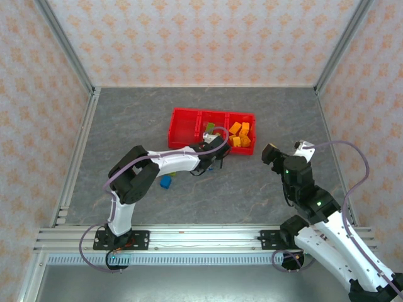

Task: Sort the legos into containers by color
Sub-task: Move the lego to the center of the table, then pick up the lego from the center of the table, then place the lego in the container.

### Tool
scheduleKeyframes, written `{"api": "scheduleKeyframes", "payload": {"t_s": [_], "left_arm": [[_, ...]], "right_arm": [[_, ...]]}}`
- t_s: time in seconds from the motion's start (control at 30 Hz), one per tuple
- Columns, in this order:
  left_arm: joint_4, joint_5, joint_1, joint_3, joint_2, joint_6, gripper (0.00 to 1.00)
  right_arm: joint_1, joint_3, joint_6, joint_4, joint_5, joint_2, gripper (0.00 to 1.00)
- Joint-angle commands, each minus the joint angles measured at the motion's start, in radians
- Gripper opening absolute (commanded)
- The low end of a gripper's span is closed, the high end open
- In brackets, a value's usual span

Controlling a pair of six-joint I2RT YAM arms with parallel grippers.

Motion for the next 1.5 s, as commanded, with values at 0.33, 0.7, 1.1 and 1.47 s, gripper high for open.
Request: {"api": "scheduleKeyframes", "payload": {"t_s": [0.33, 0.7, 1.1, 1.47], "left_arm": [[-0.012, 0.049, -0.018, -0.075, -0.035, -0.096, 0.75], [-0.011, -0.001, -0.015, -0.022, 0.005, -0.089, 0.54], [-0.004, -0.098, -0.016, -0.054, -0.173, -0.11, 0.28], [-0.144, -0.163, 0.166, 0.159, -0.21, 0.106, 0.28]], "right_arm": [[0.008, -0.006, -0.01, 0.013, 0.017, -0.003, 1.0], [0.007, -0.007, -0.011, 0.014, 0.012, -0.004, 1.0], [0.007, -0.007, -0.012, 0.015, 0.014, -0.004, 1.0], [0.008, -0.006, -0.01, 0.016, 0.013, -0.005, 1.0]]}}
